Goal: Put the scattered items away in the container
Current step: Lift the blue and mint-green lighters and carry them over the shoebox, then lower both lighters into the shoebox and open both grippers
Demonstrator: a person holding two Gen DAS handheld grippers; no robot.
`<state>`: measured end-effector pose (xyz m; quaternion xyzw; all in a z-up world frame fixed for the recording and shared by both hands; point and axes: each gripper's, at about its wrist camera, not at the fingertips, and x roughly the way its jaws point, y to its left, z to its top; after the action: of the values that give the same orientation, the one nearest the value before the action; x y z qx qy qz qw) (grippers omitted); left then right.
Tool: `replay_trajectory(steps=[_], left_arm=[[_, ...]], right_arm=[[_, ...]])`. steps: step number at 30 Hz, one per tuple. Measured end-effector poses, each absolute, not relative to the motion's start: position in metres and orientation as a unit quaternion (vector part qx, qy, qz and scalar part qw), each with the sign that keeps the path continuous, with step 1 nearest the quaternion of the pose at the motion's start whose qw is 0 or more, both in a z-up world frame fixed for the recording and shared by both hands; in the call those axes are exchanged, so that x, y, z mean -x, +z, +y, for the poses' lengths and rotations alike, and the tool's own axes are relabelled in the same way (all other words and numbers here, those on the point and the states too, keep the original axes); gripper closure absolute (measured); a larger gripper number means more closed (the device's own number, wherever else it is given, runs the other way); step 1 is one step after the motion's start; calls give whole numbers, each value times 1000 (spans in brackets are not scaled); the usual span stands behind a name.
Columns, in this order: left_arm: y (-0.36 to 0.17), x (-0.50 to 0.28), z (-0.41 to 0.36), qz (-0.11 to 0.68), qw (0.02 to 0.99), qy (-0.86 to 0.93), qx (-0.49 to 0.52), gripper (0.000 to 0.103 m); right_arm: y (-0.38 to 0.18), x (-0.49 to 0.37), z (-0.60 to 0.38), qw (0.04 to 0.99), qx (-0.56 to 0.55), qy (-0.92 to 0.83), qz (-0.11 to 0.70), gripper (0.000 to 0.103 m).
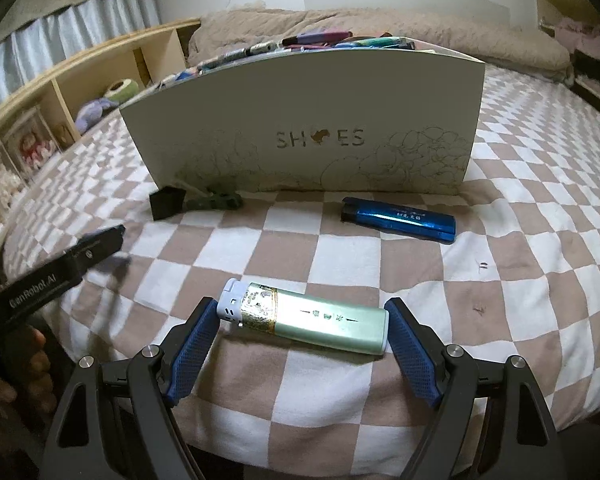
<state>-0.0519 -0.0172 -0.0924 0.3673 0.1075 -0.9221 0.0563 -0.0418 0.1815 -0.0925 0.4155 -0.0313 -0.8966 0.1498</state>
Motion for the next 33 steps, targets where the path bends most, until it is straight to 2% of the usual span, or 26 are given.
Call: replay_trajectory(steps=[14, 22, 33], left_arm=[[-25, 83, -2, 112, 15, -950, -289, 21], [11, 114, 9, 111, 2, -961, -253, 21], [-5, 140, 16, 118, -12, -951, -287, 21]], right_arm=[[-41, 67, 203, 170, -362, -913, -83, 19], [-15, 77, 203, 158, -330, -929, -59, 19], [8, 89, 207, 158, -309, -936, -57, 19]])
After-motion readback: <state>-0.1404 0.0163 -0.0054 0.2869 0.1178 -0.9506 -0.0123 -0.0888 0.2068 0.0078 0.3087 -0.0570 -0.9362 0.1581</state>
